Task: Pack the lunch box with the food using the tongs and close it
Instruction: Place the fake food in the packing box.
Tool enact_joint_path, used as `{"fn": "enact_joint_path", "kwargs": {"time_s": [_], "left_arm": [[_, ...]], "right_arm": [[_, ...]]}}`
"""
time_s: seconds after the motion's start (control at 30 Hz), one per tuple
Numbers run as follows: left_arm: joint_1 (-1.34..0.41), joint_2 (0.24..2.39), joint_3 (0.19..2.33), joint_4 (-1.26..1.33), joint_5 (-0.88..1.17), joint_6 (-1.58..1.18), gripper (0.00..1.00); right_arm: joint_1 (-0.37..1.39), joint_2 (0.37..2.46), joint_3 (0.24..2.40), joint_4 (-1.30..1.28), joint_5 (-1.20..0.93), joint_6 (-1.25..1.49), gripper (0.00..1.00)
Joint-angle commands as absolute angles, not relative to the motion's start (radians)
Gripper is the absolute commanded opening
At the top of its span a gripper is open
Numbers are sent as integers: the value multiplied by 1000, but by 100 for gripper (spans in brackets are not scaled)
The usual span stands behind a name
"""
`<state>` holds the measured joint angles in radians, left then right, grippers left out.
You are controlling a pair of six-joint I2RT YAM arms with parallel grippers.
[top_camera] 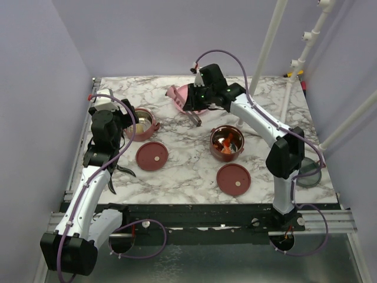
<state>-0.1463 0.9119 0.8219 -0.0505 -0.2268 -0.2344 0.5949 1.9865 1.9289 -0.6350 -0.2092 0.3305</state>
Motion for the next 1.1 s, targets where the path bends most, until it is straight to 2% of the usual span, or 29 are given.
{"fn": "enact_joint_path", "kwargs": {"time_s": [0.0,0.2,0.47,0.57,0.77,1.07], "left_arm": [[-150,919,810,-37,-240,-225,87],[-150,914,809,-37,-244,-225,87],[-150,907,808,-37,-240,-225,87],[-150,907,808,-37,-241,-224,87],[-151,906,808,-37,-240,-224,87],[-151,907,809,-37,-240,-225,87]], "right_arm": [[686,1998,1982,-565,-323,312,16],[777,2122,2074,-566,-371,312,16],[801,2225,2147,-565,-396,329,17],[802,2255,2168,-570,-394,329,20],[803,2276,2186,-586,-388,319,32],[804,2261,2185,-597,-345,308,34]]}}
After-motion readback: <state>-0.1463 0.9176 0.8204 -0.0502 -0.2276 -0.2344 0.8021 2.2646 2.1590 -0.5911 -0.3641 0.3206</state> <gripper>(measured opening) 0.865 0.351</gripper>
